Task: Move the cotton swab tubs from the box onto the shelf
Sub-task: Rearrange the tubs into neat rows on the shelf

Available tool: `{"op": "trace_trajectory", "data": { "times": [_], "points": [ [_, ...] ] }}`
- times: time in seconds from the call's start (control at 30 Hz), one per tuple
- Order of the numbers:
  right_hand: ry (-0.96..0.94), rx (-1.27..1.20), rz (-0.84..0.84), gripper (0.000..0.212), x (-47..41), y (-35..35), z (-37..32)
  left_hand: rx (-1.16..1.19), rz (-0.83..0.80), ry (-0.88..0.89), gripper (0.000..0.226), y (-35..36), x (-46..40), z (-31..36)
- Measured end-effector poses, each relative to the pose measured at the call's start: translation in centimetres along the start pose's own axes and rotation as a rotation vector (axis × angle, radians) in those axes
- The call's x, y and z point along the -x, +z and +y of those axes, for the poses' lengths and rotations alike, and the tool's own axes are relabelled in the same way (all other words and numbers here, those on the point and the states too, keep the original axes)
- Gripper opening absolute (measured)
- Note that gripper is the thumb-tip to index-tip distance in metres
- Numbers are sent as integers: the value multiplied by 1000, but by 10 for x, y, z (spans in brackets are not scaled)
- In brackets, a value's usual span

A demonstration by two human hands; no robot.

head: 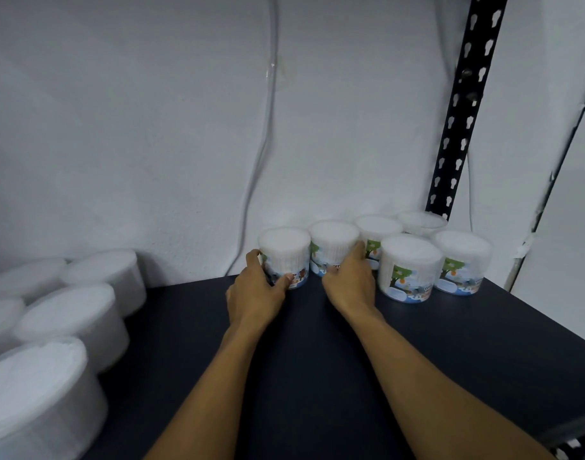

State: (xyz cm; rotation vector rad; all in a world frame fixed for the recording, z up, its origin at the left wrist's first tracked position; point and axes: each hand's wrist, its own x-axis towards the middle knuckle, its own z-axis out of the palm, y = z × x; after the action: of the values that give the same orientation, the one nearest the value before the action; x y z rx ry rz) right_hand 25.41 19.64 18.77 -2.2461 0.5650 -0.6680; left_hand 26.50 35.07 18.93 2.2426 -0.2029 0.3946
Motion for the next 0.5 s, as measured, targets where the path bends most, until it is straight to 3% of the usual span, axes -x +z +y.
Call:
{"op": "trace_trajectory", "data": {
  "times": [0.5],
  "points": [
    [-19, -53, -23, 66, 3, -1, -4, -7, -9, -2, 60, 2, -1, -1]
  ]
}}
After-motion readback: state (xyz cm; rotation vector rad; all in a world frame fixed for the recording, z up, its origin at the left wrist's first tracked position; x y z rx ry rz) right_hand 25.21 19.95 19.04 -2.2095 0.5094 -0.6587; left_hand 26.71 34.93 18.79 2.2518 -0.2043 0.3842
